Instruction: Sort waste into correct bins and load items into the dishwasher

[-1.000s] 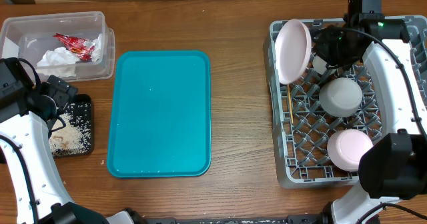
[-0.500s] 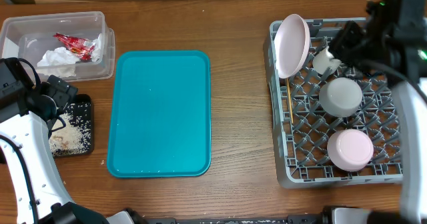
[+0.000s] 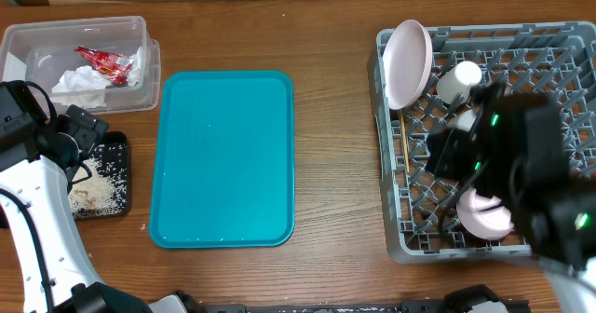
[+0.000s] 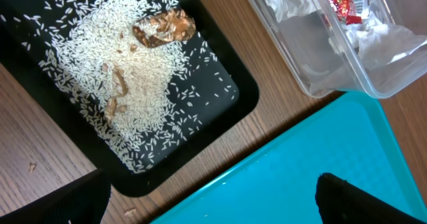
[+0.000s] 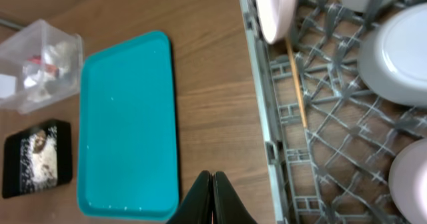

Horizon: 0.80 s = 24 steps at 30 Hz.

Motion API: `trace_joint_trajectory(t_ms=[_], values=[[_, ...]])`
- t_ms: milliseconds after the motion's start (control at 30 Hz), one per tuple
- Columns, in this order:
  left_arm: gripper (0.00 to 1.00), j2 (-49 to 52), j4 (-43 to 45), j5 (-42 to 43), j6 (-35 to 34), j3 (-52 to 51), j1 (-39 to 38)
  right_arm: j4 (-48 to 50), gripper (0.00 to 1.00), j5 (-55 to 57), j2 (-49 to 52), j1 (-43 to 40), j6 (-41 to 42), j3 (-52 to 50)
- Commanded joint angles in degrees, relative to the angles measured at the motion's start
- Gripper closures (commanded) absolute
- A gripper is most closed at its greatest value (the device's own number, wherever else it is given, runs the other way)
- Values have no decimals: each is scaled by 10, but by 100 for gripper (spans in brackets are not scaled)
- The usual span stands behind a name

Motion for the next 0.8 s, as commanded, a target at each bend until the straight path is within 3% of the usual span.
trace_joint_trajectory(t_ms=[0,33,233,767], values=[[0,1,1,2,-5,4,0,47,60,37,-78,11,17,-100],[0,1,1,2,-5,4,0,65,0,41,-96,11,16,-129],[0,1,1,2,-5,4,0,71,0,43,-118,11,16,-205],[0,1,1,2,-5,4,0,48,0,52,-9,11,5,-206]])
